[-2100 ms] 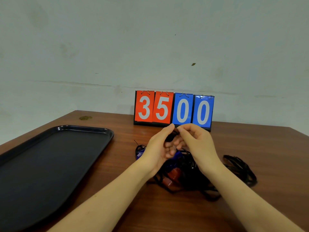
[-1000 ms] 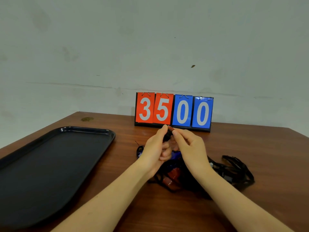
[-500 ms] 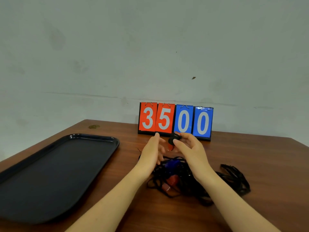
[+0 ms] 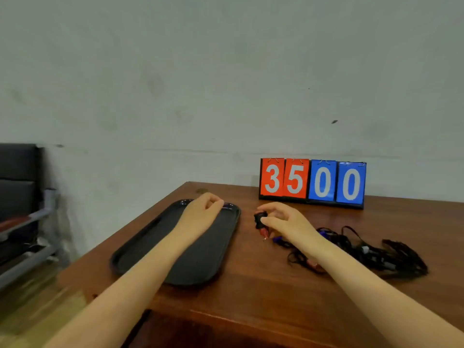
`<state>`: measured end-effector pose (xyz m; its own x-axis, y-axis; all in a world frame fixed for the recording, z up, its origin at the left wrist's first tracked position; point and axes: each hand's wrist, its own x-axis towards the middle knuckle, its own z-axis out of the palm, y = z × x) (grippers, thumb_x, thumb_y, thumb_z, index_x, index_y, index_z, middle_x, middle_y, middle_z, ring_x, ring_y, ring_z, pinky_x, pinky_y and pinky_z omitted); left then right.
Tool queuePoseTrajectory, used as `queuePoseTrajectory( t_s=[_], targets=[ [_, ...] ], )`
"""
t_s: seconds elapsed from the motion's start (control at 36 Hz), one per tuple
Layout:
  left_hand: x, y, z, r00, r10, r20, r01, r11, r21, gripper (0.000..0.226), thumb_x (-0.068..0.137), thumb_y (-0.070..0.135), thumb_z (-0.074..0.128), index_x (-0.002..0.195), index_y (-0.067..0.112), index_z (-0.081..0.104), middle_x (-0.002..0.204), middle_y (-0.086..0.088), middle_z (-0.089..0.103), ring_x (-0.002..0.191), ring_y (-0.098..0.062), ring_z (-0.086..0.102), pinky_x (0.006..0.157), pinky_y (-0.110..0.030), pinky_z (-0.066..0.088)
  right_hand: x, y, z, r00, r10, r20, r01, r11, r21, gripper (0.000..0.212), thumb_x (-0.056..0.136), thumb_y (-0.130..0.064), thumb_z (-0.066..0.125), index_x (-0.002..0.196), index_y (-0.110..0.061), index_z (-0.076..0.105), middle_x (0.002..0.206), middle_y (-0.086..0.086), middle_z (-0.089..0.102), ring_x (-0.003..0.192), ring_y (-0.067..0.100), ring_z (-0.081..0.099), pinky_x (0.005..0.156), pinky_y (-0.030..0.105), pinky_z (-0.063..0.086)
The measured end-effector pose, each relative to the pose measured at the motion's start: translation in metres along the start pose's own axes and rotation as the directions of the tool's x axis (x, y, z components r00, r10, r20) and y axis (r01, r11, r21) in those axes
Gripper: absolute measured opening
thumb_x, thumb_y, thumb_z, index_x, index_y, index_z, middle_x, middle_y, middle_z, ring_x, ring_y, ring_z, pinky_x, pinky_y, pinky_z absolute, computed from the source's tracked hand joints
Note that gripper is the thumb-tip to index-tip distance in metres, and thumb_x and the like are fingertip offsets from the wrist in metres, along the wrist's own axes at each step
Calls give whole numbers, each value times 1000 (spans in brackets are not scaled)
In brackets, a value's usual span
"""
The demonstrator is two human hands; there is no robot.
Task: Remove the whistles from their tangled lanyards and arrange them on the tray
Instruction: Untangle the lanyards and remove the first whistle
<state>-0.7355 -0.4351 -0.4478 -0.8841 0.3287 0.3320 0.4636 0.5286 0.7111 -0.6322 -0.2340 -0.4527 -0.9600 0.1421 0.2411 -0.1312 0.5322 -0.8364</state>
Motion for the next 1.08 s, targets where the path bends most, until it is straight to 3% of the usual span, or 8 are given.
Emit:
queuePoseTrajectory(
  t_s=[0.08,0.19,0.39,0.5,0.67,0.78,0.97,1.08],
  targets=[
    [0,-40,-37,994,-69,-80,79,990,120,16,98,36,47,106,26,57,103,8,60,92,-7,54,71,-25,40,6,-15,31,1000,-9,24,6,993,120,25,95,-23,56,120,-28,60,104,-2,67,88,12,67,74,21,53],
    [-9,-93,-77,975,-126,-183,163,966,202,22,97,30,48,108,18,64,109,-1,65,97,-16,56,81,-29,43,27,-26,79,993,90,72,-110,927,359,23,96,-14,55,117,-14,63,103,9,69,81,16,66,66,23,54],
    [-11,-167,-97,943,-289,-164,316,933,174,33,99,31,44,120,16,63,119,-6,62,113,-27,55,97,-40,45,87,-18,155,965,250,73,-255,847,466,28,91,-14,65,117,-6,63,103,16,70,72,14,65,62,21,53],
    [-10,-186,-93,940,-317,-128,331,937,112,25,98,28,39,87,26,62,87,9,56,88,-16,53,73,-36,43,125,-13,183,960,279,10,-261,885,386,30,90,-14,66,119,-9,62,100,11,69,71,13,64,68,24,57],
    [-7,-201,-92,944,-306,-123,316,946,73,29,97,32,46,110,29,71,108,16,63,100,-9,58,84,-33,51,179,-8,222,973,220,-72,-208,968,143,34,88,-20,68,120,-10,62,87,-2,65,72,17,68,85,39,57],
    [-6,-203,-91,940,-303,-155,311,950,29,29,95,31,48,110,30,72,114,13,67,99,-9,60,86,-36,54,208,2,236,983,161,-92,-164,986,-22,35,87,-28,67,118,-13,63,109,5,67,95,23,66,89,44,54],
    [-4,-211,-90,944,-273,-187,286,957,45,29,94,30,49,112,29,72,114,13,68,99,-7,59,83,-31,52,224,3,241,971,198,-137,-208,976,-63,38,93,-29,60,124,-7,61,94,7,67,69,23,64,85,45,55],
    [-5,-209,-89,947,-266,-179,275,961,31,28,94,30,50,111,28,72,112,12,68,98,-8,60,84,-34,54,218,-2,236,956,287,-69,-284,958,49,58,98,-32,52,147,-7,33,121,14,62,71,19,65,88,39,55]
  ],
)
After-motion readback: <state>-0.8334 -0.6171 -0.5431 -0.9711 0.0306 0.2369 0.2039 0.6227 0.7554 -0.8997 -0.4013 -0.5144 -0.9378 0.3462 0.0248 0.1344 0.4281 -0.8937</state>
